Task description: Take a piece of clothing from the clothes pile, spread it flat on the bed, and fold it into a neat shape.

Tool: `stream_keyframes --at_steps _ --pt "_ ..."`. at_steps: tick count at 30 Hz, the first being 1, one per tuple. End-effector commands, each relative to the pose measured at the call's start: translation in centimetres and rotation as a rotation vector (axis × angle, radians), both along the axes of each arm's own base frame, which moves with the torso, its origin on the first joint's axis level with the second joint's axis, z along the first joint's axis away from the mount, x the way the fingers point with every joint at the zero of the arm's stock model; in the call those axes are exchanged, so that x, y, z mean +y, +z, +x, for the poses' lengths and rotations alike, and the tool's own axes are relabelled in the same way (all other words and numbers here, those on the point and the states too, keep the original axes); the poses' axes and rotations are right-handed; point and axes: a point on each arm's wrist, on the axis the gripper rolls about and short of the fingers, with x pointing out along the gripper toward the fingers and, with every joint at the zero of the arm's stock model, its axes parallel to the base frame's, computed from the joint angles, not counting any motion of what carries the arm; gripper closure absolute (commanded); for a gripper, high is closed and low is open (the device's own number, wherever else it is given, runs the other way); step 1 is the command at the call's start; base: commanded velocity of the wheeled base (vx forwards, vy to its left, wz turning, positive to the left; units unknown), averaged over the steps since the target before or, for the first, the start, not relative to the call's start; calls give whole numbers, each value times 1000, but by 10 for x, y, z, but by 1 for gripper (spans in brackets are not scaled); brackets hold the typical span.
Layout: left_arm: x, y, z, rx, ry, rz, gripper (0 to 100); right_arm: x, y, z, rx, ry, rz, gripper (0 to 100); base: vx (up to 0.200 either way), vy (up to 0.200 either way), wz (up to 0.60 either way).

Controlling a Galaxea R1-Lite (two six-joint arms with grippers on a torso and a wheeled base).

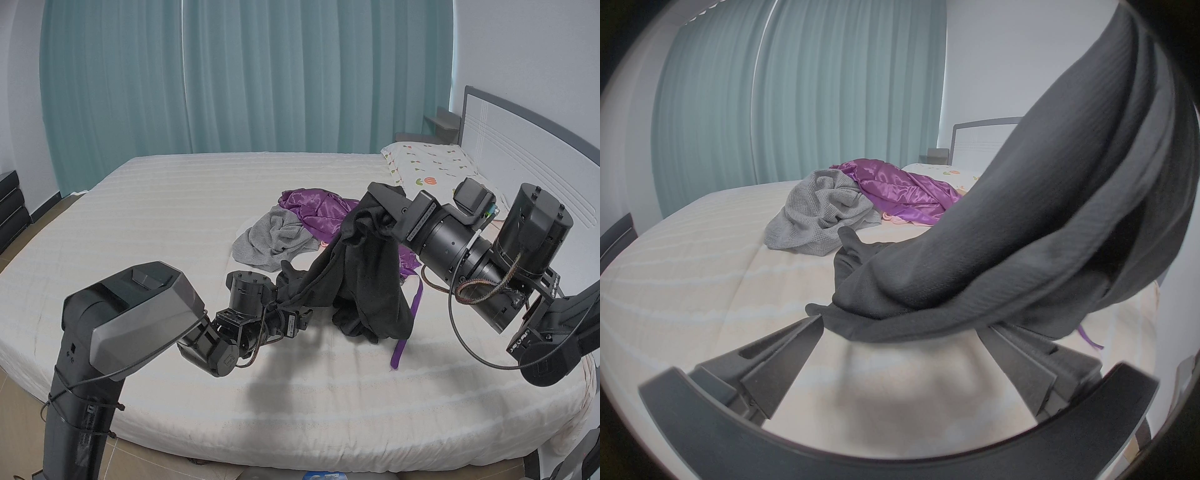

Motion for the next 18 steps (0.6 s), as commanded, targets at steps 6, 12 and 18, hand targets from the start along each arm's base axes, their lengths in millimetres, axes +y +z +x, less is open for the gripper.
stream_keyframes --at_steps 6,12,18 --pt "-3 -32 14 10 28 15 100 -7 -5 3 17 -21 -7 100 0 0 0" --pt "12 -18 3 -18 74 9 100 -19 -9 14 29 -62 -15 100 0 0 0" --pt "35 16 -15 -33 103 -7 100 -34 -12 27 36 -118 -18 100 0 0 0"
